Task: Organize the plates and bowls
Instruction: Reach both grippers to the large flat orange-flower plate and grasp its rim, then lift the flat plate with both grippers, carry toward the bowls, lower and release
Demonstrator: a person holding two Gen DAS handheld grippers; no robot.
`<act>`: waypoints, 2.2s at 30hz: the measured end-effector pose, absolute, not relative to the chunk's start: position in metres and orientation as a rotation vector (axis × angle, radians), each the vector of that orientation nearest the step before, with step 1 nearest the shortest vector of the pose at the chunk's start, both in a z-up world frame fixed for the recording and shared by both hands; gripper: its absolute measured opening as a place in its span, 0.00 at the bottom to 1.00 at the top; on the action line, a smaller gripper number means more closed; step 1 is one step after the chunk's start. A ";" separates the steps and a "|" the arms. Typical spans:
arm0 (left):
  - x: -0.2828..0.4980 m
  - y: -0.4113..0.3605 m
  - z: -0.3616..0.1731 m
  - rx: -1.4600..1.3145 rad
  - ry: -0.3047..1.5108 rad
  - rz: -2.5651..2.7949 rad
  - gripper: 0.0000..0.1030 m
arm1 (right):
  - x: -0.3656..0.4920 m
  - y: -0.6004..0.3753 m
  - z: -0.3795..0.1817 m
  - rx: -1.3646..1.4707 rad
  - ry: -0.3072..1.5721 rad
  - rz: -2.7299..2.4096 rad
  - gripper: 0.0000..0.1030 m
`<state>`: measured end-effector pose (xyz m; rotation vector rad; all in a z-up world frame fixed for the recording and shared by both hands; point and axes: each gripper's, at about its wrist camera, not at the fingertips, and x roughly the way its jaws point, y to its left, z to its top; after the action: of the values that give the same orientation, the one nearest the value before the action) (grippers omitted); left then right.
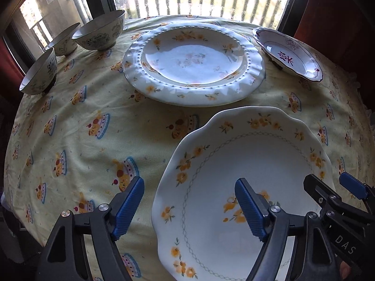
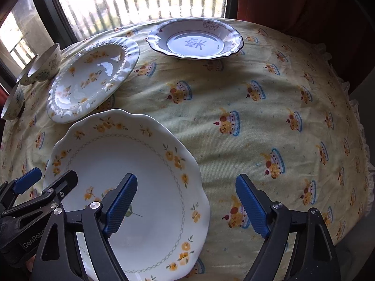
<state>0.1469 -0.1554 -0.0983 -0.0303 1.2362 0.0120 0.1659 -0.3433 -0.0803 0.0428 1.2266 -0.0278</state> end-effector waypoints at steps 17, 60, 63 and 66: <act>0.149 -0.165 -0.114 -0.030 1.283 0.050 0.73 | 0.170 -0.336 -0.104 0.016 1.294 0.061 0.61; 0.173 0.051 -0.103 0.003 1.368 -0.066 0.75 | 0.183 -0.110 -0.092 0.070 1.337 -0.073 0.61; 0.181 0.064 -0.103 0.016 1.357 -0.071 0.75 | 0.188 -0.087 -0.092 0.076 1.327 -0.080 0.61; 0.186 0.087 -0.104 0.022 1.347 -0.076 0.75 | 0.191 -0.066 -0.092 0.089 1.325 -0.088 0.61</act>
<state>0.1861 0.0873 -0.1040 0.0221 1.3472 -0.0758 0.1906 -0.0663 -0.0919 0.0894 1.3247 -0.0883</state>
